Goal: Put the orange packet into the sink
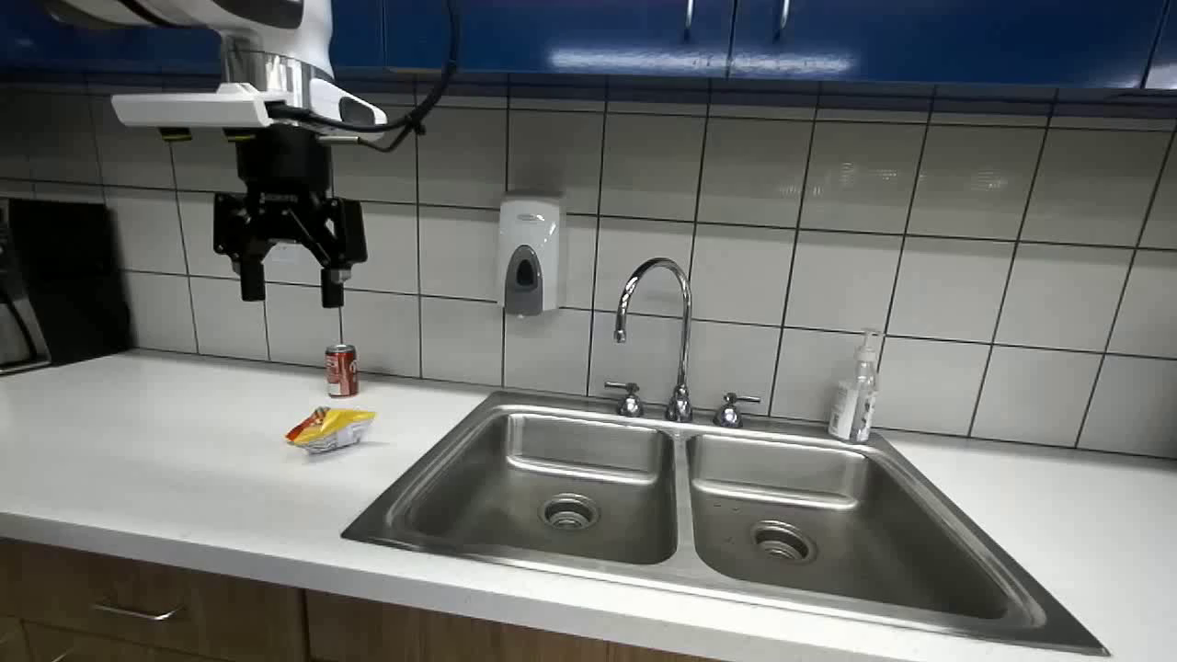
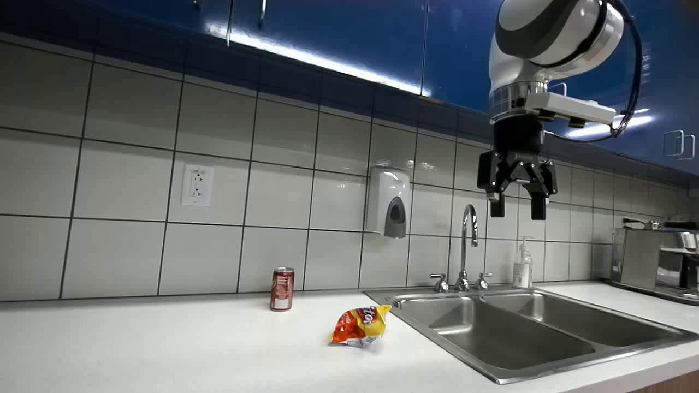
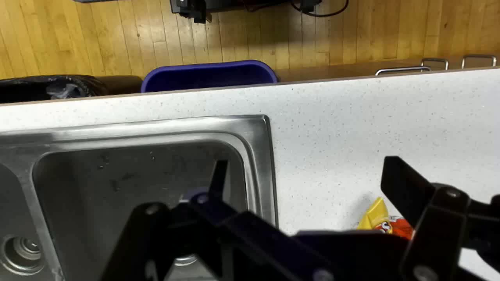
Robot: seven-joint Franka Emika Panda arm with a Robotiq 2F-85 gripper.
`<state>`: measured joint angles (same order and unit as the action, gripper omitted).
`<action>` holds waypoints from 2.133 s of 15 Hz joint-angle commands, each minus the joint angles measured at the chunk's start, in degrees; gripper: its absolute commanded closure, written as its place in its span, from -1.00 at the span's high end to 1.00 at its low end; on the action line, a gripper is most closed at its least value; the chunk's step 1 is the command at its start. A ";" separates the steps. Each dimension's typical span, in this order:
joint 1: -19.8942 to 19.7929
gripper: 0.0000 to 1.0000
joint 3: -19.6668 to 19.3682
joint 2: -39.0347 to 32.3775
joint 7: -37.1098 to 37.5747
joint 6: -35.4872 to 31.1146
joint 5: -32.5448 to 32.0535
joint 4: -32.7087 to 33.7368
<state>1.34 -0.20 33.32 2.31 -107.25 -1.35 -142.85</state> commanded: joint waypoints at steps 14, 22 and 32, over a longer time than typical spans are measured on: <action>-0.47 1.00 0.42 -0.14 -0.21 0.12 0.24 0.10; -0.47 1.00 0.42 -0.14 -0.21 0.12 0.24 0.10; 3.06 1.00 2.57 -10.06 -4.36 -5.54 0.00 0.85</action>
<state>2.90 0.25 28.18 -0.36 -110.83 -1.13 -144.62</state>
